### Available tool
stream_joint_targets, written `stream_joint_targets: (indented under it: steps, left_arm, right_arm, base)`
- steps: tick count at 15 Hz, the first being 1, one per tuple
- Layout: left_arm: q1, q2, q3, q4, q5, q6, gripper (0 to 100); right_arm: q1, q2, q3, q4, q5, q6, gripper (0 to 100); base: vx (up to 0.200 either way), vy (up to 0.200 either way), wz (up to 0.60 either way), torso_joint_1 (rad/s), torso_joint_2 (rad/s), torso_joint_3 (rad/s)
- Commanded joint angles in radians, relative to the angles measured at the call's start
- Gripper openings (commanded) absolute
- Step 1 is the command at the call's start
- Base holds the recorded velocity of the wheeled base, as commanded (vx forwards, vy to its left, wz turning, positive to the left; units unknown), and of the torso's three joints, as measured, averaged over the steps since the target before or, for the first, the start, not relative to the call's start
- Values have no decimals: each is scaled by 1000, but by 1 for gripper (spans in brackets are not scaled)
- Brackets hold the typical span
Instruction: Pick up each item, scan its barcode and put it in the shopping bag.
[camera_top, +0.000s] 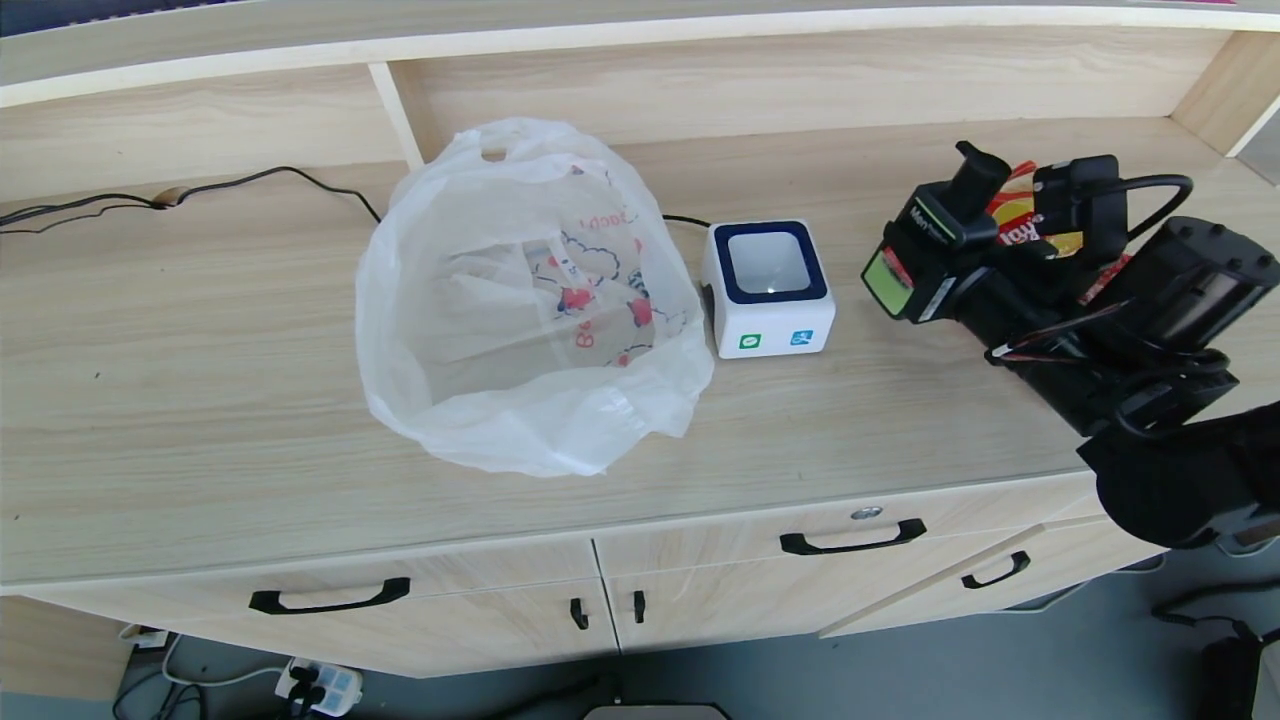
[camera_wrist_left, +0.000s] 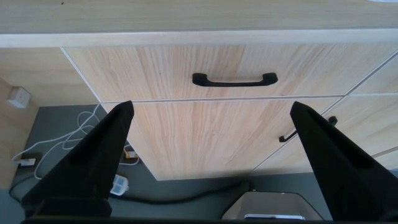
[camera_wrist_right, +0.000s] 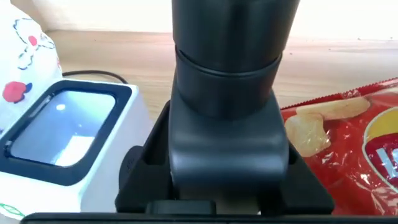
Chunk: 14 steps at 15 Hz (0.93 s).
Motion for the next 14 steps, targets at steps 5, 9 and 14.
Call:
stream_joint_targets:
  steps: [5, 9, 14]
  left_arm:
    - [0, 0, 0, 0, 0, 2, 100]
    - [0, 0, 0, 0, 0, 2, 100]
    - [0, 0, 0, -1, 0, 7, 100]
  right_arm:
    - [258, -205, 95, -11, -20, -114, 0]
    - [477, -231, 82, -11, -103, -231, 0]
    - [512, -274, 45, -9, -33, -502, 0]
  base:
    - [0, 0, 0, 0, 0, 0]
    - [0, 0, 0, 0, 0, 0]
    - [0, 0, 0, 0, 0, 0]
